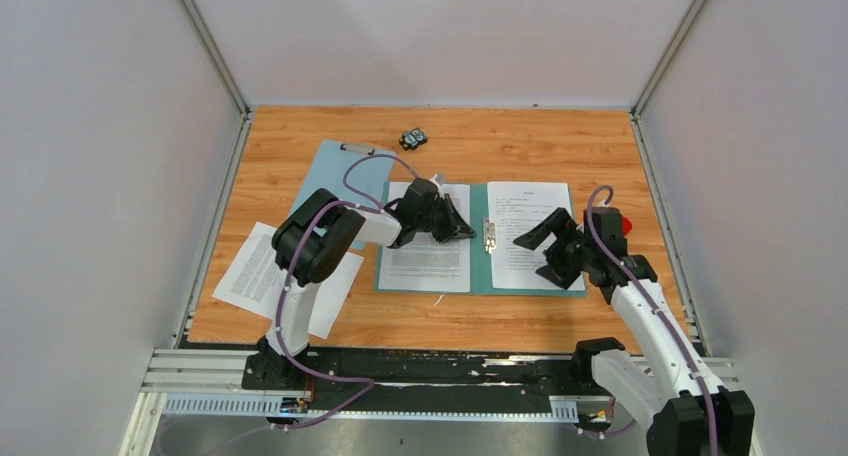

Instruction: Put the files into the folder

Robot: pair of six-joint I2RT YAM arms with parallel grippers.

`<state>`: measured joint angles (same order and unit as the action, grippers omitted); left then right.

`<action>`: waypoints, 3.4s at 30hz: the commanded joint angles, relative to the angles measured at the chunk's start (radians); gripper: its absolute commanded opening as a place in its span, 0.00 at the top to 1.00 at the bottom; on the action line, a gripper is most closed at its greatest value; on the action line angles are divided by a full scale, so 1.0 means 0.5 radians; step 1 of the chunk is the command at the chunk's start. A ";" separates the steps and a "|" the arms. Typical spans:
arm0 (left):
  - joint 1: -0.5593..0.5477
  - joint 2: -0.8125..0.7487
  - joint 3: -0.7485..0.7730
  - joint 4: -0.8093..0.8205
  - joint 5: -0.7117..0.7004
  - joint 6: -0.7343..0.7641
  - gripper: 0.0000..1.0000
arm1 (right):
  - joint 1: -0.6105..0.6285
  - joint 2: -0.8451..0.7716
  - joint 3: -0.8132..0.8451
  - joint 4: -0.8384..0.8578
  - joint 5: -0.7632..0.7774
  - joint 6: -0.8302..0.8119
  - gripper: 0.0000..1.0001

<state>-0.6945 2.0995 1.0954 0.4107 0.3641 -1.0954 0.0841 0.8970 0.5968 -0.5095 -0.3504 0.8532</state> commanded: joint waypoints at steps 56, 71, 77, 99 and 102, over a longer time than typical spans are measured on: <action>-0.065 0.086 -0.002 -0.198 -0.178 0.077 1.00 | 0.580 -0.996 -1.081 1.494 0.271 -0.607 0.34; -0.073 -0.008 0.006 -0.236 -0.207 0.149 1.00 | 0.583 -0.964 -0.802 1.446 -0.267 -0.701 0.19; -0.075 -0.041 0.020 -0.206 -0.153 0.159 1.00 | 0.597 -0.794 -0.713 1.576 -0.462 -0.687 0.19; 0.285 -0.972 -0.133 -0.986 -0.317 0.630 0.69 | 0.796 -0.198 -0.304 1.813 -0.930 -0.535 0.13; 0.478 -1.228 -0.191 -1.154 -0.347 0.706 0.58 | 0.881 -0.042 -0.200 1.713 -0.967 -0.579 0.14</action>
<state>-0.5613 1.6516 1.0245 -0.0212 0.2527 -0.8349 0.4801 0.8135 0.4026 0.3264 -0.7746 0.5697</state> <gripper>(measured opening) 0.356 0.863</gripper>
